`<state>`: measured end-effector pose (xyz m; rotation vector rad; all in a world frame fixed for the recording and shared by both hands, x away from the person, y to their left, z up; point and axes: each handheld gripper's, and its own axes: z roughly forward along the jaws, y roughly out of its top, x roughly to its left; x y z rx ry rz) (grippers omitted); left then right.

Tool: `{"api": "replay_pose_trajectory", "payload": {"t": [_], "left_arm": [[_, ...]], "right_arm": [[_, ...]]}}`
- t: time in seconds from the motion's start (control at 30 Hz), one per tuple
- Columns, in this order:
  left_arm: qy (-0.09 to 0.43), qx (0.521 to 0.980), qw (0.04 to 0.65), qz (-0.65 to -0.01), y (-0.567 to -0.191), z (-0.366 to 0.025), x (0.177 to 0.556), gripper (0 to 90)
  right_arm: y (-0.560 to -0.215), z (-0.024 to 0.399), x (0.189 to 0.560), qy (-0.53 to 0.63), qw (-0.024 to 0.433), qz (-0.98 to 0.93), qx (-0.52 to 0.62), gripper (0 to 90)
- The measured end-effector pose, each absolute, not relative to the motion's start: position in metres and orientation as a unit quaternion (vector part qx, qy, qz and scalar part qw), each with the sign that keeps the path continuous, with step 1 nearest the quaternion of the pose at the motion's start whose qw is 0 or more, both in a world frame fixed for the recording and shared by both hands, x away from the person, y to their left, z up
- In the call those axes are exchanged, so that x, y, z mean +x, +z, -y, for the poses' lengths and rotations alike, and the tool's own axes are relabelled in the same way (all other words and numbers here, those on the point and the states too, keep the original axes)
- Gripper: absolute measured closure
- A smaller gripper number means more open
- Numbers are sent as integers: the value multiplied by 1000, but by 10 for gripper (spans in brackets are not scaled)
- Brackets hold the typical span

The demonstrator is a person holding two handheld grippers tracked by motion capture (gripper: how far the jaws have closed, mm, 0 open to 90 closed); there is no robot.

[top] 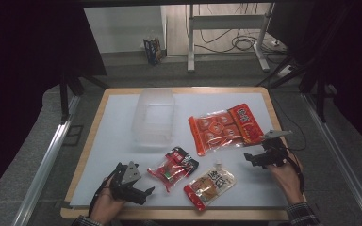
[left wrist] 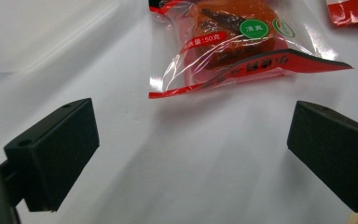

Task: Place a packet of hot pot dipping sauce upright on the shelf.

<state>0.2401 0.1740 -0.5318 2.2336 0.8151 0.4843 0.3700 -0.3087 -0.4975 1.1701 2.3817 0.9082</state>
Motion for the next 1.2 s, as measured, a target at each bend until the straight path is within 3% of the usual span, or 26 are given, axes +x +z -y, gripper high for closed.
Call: {"api": "replay_pose_trajectory", "payload": {"t": [0.9, 1.2], "left_arm": [[185, 867, 343, -310, -534, -171, 241, 20], [183, 868, 343, -309, -535, -170, 241, 20]], "right_arm": [[-515, 319, 415, 338, 111, -822, 445, 25], [-505, 304, 432, 344, 127, -815, 450, 40]]}}
